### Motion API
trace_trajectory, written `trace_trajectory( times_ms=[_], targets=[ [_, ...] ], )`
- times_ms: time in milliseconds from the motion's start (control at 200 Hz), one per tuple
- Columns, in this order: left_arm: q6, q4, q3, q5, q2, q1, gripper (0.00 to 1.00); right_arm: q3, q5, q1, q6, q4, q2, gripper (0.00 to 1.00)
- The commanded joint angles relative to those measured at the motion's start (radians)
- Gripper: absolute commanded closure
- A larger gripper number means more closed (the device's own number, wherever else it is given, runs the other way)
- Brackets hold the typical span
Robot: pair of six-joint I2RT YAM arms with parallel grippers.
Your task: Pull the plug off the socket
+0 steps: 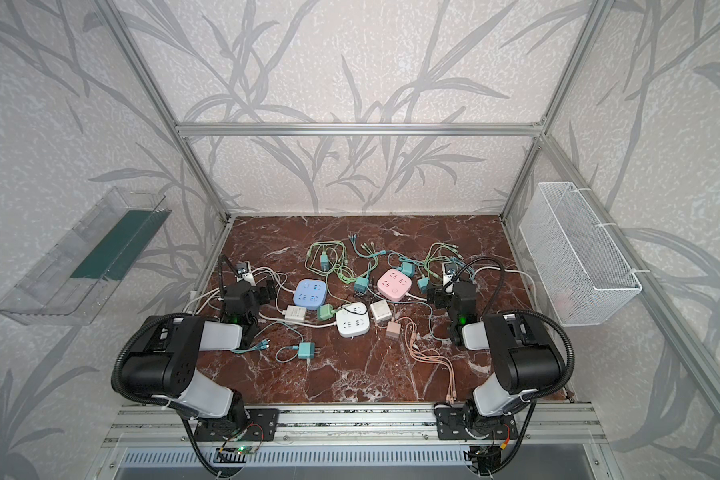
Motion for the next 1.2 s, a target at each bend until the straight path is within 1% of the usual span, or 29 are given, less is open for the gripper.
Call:
trace_trajectory(
  times_ms=[0, 1195],
  targets=[
    [0.002, 0.04, 0.008, 0.012, 0.011, 0.005, 0.01, 0.014, -0.001, -0.004, 0.0, 0.027, -0.004, 0.01],
    [0.003, 0.036, 0.008, 0.011, 0.008, 0.005, 0.01, 0.015, -0.001, -0.005, 0.001, 0.026, -0.004, 0.01]
  ],
)
